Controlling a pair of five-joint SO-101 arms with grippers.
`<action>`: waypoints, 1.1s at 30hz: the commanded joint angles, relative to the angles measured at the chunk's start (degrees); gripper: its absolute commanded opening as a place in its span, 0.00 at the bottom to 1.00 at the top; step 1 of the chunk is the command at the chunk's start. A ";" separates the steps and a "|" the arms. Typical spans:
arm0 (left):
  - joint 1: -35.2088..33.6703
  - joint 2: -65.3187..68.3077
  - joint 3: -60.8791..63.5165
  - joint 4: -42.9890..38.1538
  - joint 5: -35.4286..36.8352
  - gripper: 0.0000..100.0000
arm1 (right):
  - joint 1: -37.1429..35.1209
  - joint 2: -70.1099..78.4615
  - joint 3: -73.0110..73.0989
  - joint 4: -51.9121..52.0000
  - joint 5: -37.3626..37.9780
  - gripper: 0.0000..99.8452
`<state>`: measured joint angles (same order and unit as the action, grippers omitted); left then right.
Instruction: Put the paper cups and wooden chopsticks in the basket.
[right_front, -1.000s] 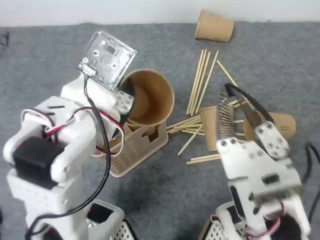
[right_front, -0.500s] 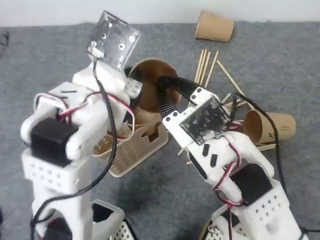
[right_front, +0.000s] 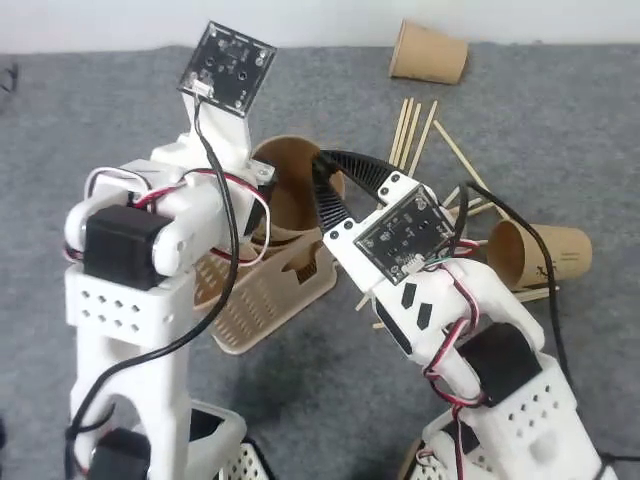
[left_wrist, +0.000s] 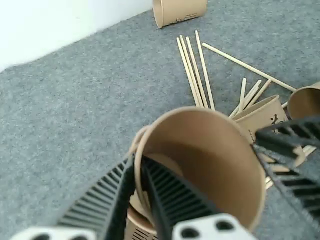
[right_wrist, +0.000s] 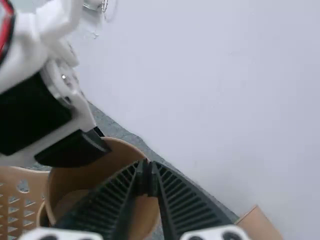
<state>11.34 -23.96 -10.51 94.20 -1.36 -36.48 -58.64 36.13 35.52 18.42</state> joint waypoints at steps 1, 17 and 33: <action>-0.44 -1.76 0.57 0.44 0.53 0.01 | 0.48 0.31 0.00 -2.68 0.35 0.01; -5.63 -12.92 -2.15 0.53 -7.21 0.19 | 0.22 16.13 -3.96 -3.03 0.26 0.01; -34.73 -23.21 0.66 -8.35 -4.31 0.19 | 0.48 21.58 -0.18 -3.12 0.26 0.01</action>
<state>-19.96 -45.93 -12.35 87.60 -6.29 -36.40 -37.45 36.66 33.32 18.42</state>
